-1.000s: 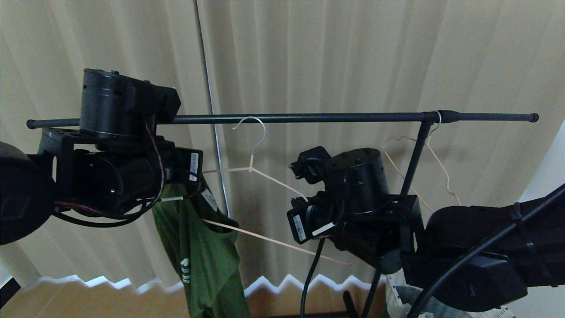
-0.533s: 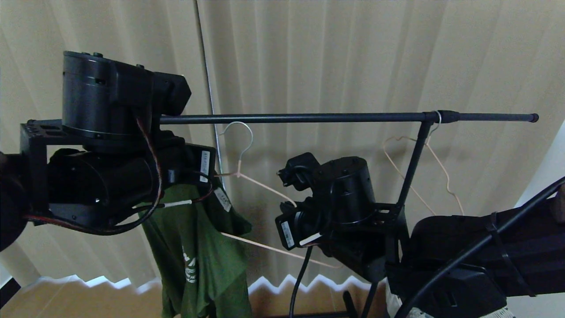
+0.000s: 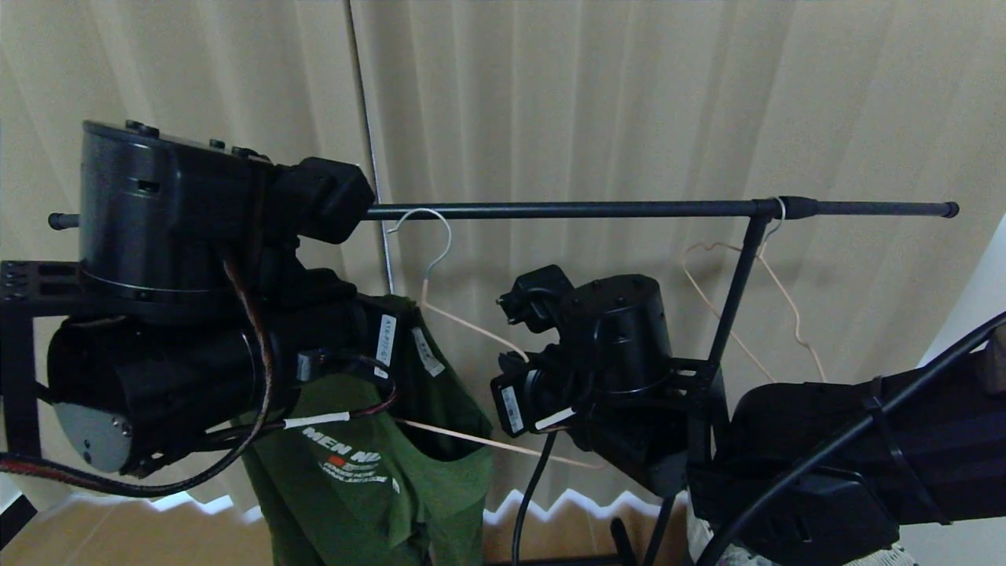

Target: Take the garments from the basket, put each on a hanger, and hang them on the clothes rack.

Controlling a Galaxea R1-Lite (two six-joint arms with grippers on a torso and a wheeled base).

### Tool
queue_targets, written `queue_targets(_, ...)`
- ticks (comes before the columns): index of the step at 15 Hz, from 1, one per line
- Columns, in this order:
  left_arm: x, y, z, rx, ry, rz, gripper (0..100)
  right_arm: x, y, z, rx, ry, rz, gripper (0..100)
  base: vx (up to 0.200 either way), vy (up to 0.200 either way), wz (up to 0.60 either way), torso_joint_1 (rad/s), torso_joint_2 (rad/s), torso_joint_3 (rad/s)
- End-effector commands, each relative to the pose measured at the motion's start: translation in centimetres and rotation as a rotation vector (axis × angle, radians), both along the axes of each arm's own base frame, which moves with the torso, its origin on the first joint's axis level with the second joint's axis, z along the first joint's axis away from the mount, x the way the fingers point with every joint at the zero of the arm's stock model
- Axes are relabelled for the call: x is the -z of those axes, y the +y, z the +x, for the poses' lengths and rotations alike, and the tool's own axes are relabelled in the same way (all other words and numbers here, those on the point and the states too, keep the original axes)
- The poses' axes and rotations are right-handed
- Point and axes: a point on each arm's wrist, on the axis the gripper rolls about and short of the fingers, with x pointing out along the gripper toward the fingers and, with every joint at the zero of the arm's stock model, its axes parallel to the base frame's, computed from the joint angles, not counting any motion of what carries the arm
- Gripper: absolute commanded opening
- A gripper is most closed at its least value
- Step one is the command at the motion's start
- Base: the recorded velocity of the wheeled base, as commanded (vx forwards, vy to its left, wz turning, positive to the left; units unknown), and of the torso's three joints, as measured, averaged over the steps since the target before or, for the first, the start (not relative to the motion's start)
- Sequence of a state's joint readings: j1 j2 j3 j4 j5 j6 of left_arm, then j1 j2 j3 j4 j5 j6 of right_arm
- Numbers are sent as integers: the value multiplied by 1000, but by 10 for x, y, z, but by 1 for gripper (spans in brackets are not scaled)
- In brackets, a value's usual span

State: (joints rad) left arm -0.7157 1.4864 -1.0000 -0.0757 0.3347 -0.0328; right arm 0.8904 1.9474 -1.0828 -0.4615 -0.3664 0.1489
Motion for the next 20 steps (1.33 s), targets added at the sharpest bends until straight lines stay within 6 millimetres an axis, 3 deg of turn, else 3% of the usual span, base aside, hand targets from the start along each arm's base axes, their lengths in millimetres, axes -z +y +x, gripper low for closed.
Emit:
queue_targets(1,4,6,-5,-4,8,9,0,-4,-4,3,14,-13,18,0,0,0,0,0,0,0)
queue_targets(5,9,12,-12,0,19,21,0,-14,-11,11,43,-54,57,0,0,0,0,0,0,0)
queue_targets(13,15,17,-23,137,68,-20,0,-39,-18,2,38,-96,116,0,0,0,0,0,0,0)
queue_targets(14,15,17,-24,138,68,-19,100,-41,-20,1,38,-100,120,0,0,0,0,0,0,0)
queue_targets(20,15,18,-26,195,-26,-37,100,-50,-31,-9,39,-109,137,0,0,0,0,0,0,0)
